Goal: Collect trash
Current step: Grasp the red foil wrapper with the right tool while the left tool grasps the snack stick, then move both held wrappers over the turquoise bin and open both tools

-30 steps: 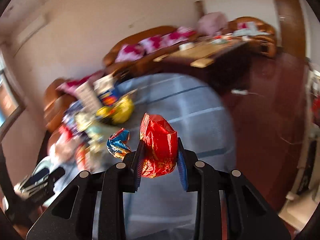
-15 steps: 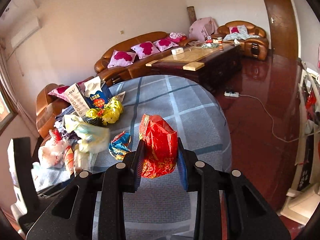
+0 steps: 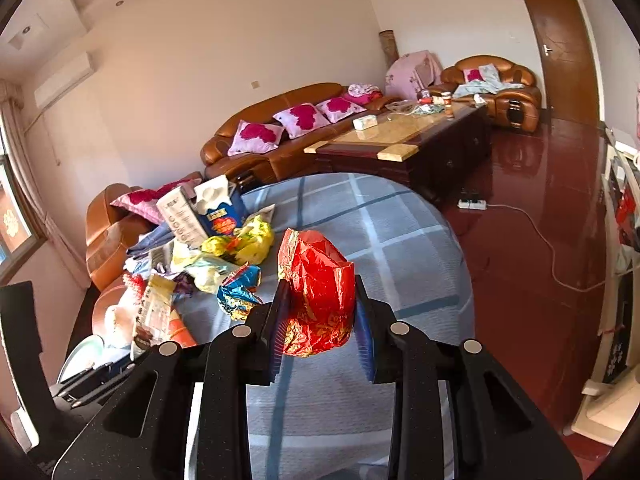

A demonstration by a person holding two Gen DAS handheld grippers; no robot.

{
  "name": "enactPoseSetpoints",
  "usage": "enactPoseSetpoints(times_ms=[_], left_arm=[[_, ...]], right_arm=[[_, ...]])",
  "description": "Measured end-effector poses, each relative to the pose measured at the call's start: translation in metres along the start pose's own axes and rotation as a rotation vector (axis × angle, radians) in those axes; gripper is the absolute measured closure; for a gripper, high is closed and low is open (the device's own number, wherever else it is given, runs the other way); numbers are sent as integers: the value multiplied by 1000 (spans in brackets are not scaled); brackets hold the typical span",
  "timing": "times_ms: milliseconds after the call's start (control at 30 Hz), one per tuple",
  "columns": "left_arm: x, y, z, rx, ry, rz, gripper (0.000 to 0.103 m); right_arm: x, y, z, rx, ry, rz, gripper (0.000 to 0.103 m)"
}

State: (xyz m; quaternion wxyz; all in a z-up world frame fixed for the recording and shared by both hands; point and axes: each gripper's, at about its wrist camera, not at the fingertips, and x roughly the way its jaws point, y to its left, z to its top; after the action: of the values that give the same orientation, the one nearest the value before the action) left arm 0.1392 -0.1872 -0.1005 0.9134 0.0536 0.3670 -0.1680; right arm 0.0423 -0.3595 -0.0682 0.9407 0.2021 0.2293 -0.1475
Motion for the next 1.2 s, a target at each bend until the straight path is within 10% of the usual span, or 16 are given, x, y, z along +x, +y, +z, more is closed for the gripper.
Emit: enactPoseSetpoints(times_ms=[1200], left_arm=[[-75, 160, -37, -183, -62, 189, 88]], right_arm=[[-11, 162, -28, -220, 16, 195, 72]])
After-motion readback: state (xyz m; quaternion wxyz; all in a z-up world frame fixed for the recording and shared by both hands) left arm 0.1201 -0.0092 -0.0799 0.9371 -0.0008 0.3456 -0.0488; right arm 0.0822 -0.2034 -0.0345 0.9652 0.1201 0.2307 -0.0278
